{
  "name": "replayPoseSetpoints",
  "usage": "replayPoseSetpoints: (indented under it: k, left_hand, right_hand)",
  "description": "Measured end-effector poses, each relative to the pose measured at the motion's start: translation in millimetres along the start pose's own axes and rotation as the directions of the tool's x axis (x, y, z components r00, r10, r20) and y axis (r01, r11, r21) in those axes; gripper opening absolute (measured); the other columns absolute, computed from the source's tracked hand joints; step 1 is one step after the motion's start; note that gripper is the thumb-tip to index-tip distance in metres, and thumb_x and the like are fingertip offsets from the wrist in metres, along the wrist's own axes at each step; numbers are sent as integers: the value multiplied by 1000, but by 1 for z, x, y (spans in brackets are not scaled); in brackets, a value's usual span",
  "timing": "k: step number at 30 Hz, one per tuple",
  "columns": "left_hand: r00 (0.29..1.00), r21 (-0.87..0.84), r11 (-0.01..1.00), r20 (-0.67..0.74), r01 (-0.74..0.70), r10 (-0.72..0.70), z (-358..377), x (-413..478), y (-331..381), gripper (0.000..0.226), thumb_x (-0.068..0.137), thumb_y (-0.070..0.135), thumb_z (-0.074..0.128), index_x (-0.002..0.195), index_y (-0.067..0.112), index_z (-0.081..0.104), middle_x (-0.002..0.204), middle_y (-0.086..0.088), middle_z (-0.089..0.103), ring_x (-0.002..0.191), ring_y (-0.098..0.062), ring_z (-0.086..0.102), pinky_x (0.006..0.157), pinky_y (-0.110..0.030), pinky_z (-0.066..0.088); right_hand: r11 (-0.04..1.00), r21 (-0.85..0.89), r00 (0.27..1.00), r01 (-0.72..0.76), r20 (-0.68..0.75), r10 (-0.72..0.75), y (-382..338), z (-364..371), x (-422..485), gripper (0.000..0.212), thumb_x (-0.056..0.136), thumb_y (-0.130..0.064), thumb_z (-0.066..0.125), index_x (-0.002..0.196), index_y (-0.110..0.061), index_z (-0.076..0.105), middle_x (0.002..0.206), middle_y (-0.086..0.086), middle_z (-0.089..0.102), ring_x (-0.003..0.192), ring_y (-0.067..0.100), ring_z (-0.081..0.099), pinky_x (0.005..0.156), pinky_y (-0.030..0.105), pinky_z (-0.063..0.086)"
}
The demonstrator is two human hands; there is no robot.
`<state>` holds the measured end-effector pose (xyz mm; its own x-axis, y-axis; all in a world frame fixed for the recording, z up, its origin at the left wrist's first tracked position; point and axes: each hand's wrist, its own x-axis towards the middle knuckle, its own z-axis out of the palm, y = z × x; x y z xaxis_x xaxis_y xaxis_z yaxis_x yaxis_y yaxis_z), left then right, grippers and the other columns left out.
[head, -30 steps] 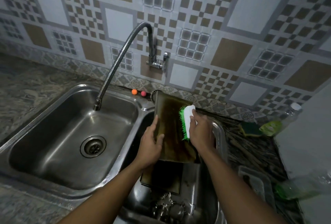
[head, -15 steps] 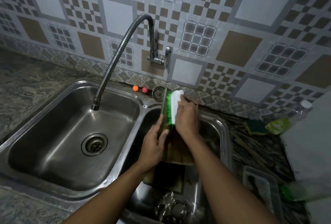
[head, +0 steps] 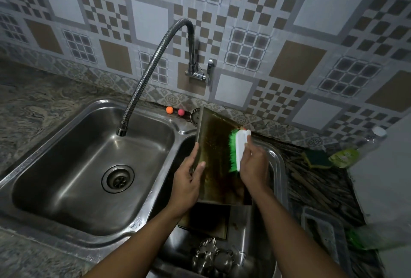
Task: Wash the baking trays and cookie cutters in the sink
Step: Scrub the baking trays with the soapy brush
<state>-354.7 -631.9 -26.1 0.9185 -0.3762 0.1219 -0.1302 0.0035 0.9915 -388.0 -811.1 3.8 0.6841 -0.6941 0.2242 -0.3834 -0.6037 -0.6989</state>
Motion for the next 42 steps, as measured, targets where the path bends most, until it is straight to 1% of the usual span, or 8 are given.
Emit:
replayPoseSetpoints:
  k: [3, 6, 9, 21, 28, 32, 37, 42]
  left_hand:
    - [999, -29, 1000, 40, 8, -7, 4, 2, 1, 54, 99, 16, 54, 150, 26, 37, 139, 11, 55, 126, -2, 54, 102, -27, 48]
    - [999, -41, 999, -34, -14, 12, 5, 11, 5, 49, 101, 12, 50, 148, 17, 39, 138, 13, 53, 121, 11, 51, 97, -9, 42]
    - [994, -33, 999, -104, -28, 25, 1, 18, 5, 45, 104, 16, 43, 149, 15, 39, 146, 10, 48, 132, 5, 45, 106, -14, 37]
    - [977, 48, 993, -178, -108, 115, -1, 11, 0, 43, 103, 7, 44, 145, 12, 45, 145, 11, 48, 134, 7, 41, 106, -7, 31]
    - [972, -31, 997, -230, -66, 58, 11, 13, 2, 42, 103, 5, 42, 144, 15, 42, 120, 30, 51, 97, 25, 53, 80, 1, 40]
    - [966, 9, 995, -239, -102, 101, 8, 15, 2, 41, 103, 4, 42, 143, 11, 45, 136, 19, 48, 118, 23, 45, 94, 0, 35]
    - [961, 59, 990, -238, -131, 141, 4, 17, -1, 43, 102, 6, 44, 145, 14, 45, 141, 16, 46, 128, 16, 41, 102, -3, 32]
    - [960, 70, 985, -221, -159, 170, 11, 19, 4, 43, 102, 4, 44, 145, 9, 45, 129, 25, 52, 119, 17, 48, 96, -3, 36]
  right_hand:
    - [997, 38, 997, -71, 27, 70, -29, 11, 19, 41, 104, -26, 40, 144, -24, 43, 116, 9, 57, 92, 22, 60, 71, 32, 51]
    - [995, -10, 992, 102, 79, -101, -58, 27, 3, 42, 103, -27, 41, 145, -29, 41, 106, 3, 54, 89, 16, 54, 71, 30, 47]
    - [980, 33, 970, 196, 144, -198, -56, 34, -29, 43, 101, -30, 43, 144, -31, 44, 103, 2, 54, 89, 18, 55, 75, 33, 47]
    - [996, 35, 997, 76, -5, -76, 27, 5, -56, 43, 100, -17, 49, 141, -24, 43, 85, 1, 48, 72, 16, 52, 63, 27, 40]
    - [962, 112, 967, 248, 32, -253, -30, 29, -85, 42, 100, -30, 45, 141, -24, 48, 90, -10, 44, 76, 2, 45, 61, 10, 33]
    - [939, 103, 945, 327, -11, -328, -12, 19, -80, 40, 97, -16, 50, 137, -13, 55, 87, -5, 47, 75, -3, 40, 66, 2, 33]
    - [989, -27, 990, 143, -13, -143, 29, 2, -51, 44, 98, -13, 52, 142, -18, 47, 87, 5, 49, 72, 25, 56, 59, 35, 47]
    - [991, 26, 991, 130, -32, -130, 12, 13, -56, 43, 99, -17, 51, 141, -21, 47, 88, -1, 49, 72, 20, 56, 59, 29, 47]
